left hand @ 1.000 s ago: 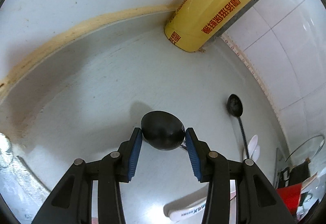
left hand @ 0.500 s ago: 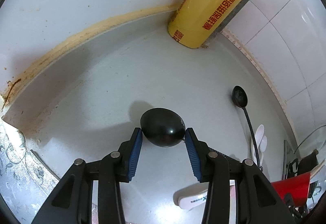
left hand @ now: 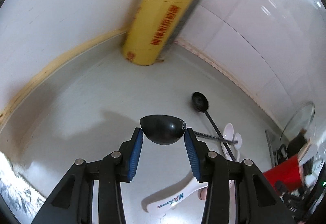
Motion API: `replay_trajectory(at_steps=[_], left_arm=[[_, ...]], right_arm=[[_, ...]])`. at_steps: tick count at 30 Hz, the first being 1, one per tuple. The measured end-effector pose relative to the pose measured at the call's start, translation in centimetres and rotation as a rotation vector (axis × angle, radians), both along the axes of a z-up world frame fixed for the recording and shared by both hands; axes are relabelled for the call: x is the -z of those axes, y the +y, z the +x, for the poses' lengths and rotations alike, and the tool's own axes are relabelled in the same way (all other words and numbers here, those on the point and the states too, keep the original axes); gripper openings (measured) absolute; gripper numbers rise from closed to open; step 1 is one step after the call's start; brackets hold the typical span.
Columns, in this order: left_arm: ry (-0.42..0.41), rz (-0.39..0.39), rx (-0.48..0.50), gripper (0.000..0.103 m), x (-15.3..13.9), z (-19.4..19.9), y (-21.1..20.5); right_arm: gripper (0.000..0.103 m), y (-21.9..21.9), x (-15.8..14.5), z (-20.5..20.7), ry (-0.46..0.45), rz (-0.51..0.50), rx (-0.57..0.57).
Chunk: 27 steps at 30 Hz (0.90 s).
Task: Organize utensils
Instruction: 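Lift the black ladle by its bowl with the left gripper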
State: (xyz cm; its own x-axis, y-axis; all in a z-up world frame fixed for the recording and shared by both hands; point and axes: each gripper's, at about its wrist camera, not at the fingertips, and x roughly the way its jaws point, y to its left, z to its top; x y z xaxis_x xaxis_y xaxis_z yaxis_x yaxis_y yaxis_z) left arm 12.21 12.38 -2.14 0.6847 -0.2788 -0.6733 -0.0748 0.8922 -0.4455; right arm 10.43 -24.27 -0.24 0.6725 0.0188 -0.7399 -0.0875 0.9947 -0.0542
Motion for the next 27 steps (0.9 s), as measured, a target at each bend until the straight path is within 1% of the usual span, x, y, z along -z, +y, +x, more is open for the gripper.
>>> replay_trajectory(at_steps=[4, 7, 12, 16, 19, 21, 23, 24, 26, 27], left_arm=[[0.028, 0.032, 0.054, 0.044, 1.1, 0.7, -1.1], [0.072, 0.084, 0.077, 0.044, 2.1, 0.9, -1.7], [0.12, 0.074, 0.079, 0.043, 3.3, 0.9, -1.5], [0.128, 0.069, 0.068, 0.043, 3.1, 0.8, -1.0], [0.137, 0.044, 0.062, 0.044, 2.4, 1.1, -0.7], [0.135, 0.068, 0.079, 0.044, 1.8, 1.4, -1.2], [0.166, 0.118, 0.094, 0.044, 1.5, 1.7, -1.8], [0.175, 0.12, 0.094, 0.044, 1.4, 1.9, -1.9], [0.18, 0.1, 0.098, 0.045, 1.3, 2.0, -2.0], [0.201, 0.094, 0.096, 0.045, 1.4, 2.2, -2.1]], right_arm=[[0.093, 0.1, -0.1, 0.0, 0.0, 0.0, 0.0], [0.093, 0.1, -0.1, 0.0, 0.0, -0.001, 0.0], [0.093, 0.1, -0.1, 0.0, 0.0, -0.001, -0.001], [0.093, 0.1, -0.1, 0.0, 0.0, -0.001, -0.001], [0.093, 0.2, -0.2, 0.0, 0.0, -0.005, -0.004], [0.093, 0.3, -0.2, -0.1, 0.0, -0.006, -0.007], [0.093, 0.2, -0.1, 0.0, 0.001, -0.008, -0.007], [0.093, 0.2, -0.1, 0.1, 0.001, -0.008, -0.007], [0.093, 0.3, -0.1, 0.1, 0.001, -0.007, -0.006], [0.093, 0.3, -0.1, 0.0, 0.001, -0.007, -0.007]])
